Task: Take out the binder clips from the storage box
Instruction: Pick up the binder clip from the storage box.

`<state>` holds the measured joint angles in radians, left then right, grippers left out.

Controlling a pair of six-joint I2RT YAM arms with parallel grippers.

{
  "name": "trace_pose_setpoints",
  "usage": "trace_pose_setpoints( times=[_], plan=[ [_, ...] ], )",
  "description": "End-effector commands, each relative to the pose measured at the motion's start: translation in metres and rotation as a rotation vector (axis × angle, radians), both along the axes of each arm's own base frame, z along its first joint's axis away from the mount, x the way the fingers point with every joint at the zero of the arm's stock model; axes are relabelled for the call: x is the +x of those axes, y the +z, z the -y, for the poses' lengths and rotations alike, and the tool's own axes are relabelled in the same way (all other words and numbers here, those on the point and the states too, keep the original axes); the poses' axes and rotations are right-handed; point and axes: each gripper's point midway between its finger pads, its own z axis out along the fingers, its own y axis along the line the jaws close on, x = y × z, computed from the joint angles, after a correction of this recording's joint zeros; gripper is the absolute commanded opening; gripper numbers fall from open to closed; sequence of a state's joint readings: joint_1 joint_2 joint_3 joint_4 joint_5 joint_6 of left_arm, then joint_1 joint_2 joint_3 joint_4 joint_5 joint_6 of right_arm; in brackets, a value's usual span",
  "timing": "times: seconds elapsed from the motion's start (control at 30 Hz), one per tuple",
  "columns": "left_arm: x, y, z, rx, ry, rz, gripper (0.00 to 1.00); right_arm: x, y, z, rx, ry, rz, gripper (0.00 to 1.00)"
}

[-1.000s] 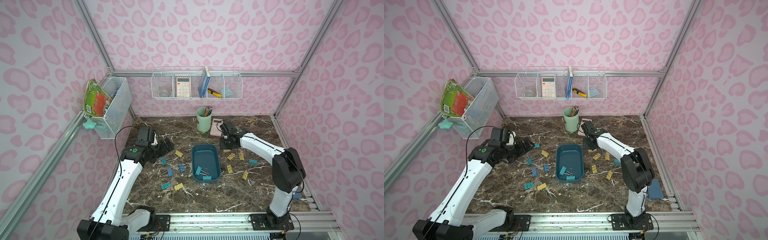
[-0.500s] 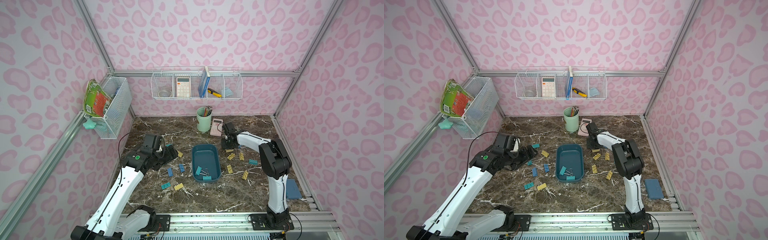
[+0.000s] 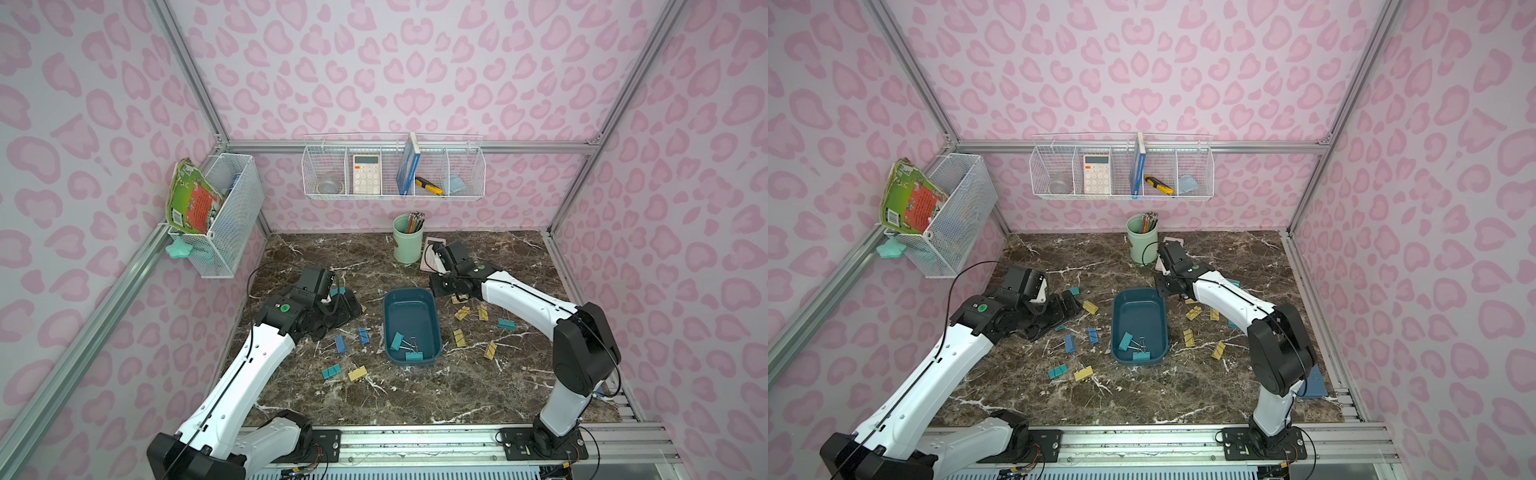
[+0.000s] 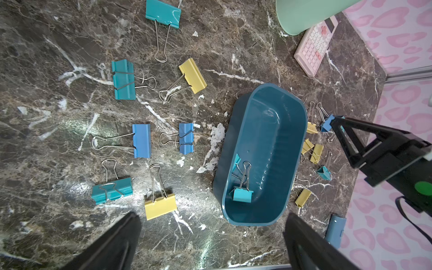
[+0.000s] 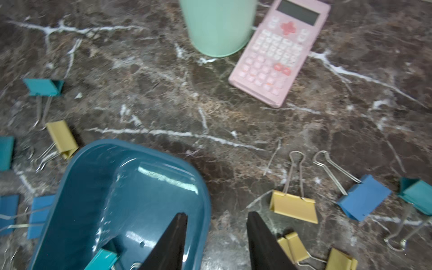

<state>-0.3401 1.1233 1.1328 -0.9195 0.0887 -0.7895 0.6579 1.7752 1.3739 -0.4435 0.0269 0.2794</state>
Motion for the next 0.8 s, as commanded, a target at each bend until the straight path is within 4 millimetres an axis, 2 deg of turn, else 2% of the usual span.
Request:
trace_pose_setpoints(
  times=[0.0,0.03,0.2,0.3,0.6,0.77],
  plan=[
    [0.0,0.0,-0.01,0.048,0.025,0.005,0.99,-0.035,-0.01,-0.026,-0.039,0.173,-0.04,0.46],
    [-0.001,0.001,-0.012,0.058,0.031,0.013,0.99,-0.052,-0.027,-0.028,-0.078,0.214,-0.07,0.45],
    [-0.001,0.006,-0.018,0.089,0.027,0.046,0.99,-0.091,-0.061,-0.046,-0.2,0.321,-0.119,0.42],
    [0.0,0.007,-0.018,0.095,0.025,0.044,0.99,-0.1,-0.075,-0.042,-0.233,0.294,-0.181,0.39],
    [0.002,0.003,-0.019,0.108,0.018,0.05,0.99,-0.125,-0.094,-0.041,-0.213,0.246,-0.3,0.34],
    [0.005,0.003,-0.017,0.112,0.006,0.048,0.99,-0.128,-0.107,-0.036,-0.249,0.226,-0.329,0.31]
  ],
)
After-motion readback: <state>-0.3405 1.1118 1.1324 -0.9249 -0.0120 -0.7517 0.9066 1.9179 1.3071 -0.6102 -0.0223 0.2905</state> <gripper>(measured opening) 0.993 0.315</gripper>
